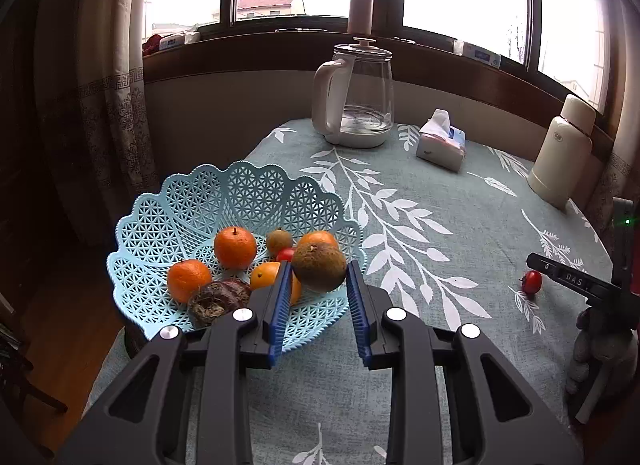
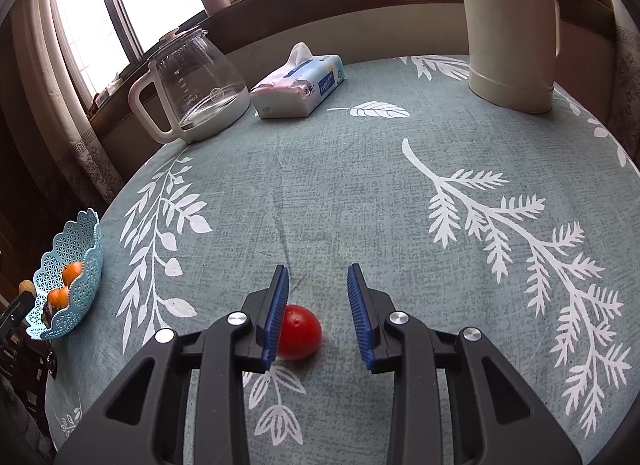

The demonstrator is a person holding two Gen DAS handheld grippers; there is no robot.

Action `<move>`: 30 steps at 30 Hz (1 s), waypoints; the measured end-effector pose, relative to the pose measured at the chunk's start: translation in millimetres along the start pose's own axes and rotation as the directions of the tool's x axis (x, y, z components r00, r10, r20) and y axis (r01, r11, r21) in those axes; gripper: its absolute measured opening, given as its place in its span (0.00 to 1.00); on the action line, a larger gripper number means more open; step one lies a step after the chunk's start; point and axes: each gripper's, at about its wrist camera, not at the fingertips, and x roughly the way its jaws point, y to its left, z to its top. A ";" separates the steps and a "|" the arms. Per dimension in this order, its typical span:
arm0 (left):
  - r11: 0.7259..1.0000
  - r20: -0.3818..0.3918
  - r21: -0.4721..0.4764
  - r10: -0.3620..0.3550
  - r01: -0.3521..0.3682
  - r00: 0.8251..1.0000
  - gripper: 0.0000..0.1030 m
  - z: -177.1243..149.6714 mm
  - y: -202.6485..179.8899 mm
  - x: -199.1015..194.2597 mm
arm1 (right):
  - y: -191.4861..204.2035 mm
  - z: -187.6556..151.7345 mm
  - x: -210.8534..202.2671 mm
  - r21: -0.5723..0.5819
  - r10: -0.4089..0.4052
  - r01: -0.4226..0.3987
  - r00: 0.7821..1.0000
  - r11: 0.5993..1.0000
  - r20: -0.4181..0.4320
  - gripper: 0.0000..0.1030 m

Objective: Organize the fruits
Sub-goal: 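Carry the brown fruit into the blue basket and open the left tool, then carry the red tomato into the blue basket and open the right tool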

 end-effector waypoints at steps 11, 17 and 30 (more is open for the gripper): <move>0.997 -0.021 -0.038 0.068 -0.069 0.997 0.28 -7.9 26.6 3.1 | 11.0 -5.8 2.4 -0.052 0.015 -0.017 0.999 0.998 -0.039 0.42; 0.990 -0.017 -0.070 0.122 -0.123 0.992 0.71 -12.1 34.7 5.0 | 8.3 -6.6 2.4 -0.038 0.014 -0.015 0.999 0.999 -0.048 0.49; 0.990 -0.009 -0.047 0.135 -0.136 0.991 0.71 -12.1 29.8 3.2 | 17.7 -16.3 -2.2 -0.097 0.031 -0.038 0.997 0.995 -0.072 0.51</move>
